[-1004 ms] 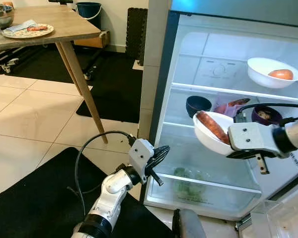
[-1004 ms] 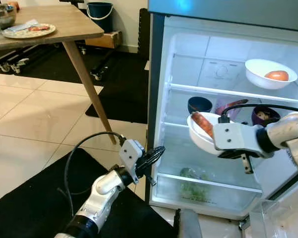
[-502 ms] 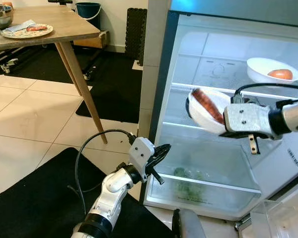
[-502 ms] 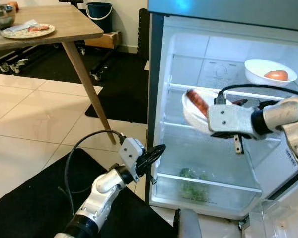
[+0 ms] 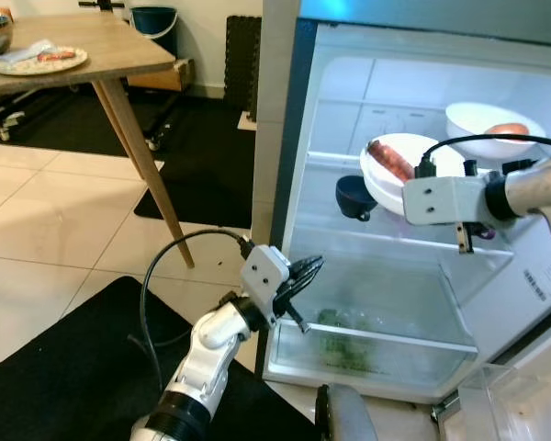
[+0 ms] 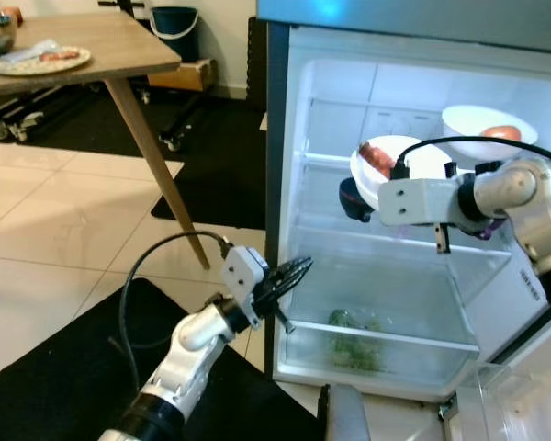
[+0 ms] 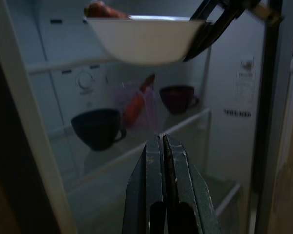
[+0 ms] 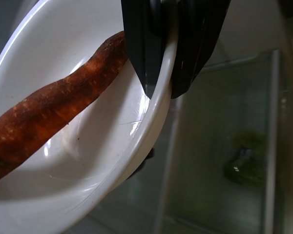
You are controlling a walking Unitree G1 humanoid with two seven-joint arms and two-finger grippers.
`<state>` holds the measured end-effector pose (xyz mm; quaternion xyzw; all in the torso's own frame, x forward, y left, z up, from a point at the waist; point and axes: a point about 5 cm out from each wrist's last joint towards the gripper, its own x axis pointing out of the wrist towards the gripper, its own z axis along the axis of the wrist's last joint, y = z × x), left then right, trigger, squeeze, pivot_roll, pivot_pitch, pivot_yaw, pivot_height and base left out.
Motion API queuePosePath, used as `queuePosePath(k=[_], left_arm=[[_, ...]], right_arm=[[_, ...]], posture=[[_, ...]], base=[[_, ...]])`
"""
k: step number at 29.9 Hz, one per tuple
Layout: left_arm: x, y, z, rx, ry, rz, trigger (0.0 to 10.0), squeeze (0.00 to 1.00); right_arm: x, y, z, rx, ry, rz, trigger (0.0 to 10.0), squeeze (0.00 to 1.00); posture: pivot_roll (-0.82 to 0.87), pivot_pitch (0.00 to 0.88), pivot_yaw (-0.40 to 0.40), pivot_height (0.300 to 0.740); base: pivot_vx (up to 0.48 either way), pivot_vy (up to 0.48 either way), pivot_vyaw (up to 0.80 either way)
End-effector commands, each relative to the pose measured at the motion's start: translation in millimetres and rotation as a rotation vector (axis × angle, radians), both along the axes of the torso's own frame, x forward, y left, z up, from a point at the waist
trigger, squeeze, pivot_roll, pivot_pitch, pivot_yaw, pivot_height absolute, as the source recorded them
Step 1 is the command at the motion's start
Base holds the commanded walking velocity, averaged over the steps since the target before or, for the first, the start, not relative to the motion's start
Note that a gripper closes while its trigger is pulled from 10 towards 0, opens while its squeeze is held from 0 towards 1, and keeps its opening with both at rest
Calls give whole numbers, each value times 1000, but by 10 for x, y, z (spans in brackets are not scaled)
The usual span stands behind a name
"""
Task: Restocking fridge
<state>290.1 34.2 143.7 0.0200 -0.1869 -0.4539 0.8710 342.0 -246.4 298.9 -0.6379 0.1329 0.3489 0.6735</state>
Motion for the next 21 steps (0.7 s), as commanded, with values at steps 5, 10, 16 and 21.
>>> queuePosePath(k=[5,10,16,21], left_arm=[[-29,-6,121,-85,-15,3,10000,0],[-44,13,157,-130,-4,8,10000,0],[-48,3,271,-182,-11,3,10000,0],[-67,-28,310,-189,-16,-9,10000,0]], right_arm=[[104,-7,3,-43,-28,-19,10000,0],[146,15,31,-52,-47,-10,10000,0],[240,49,102,-75,-93,-11,10000,0],[297,37,203,-91,-132,-29,10000,0]], posture=[[-109,0,-74,497],[-109,0,-76,497],[-110,0,-77,497],[-112,0,-78,497]], base=[[0,0,0],[0,0,0],[0,0,0],[0,0,0]])
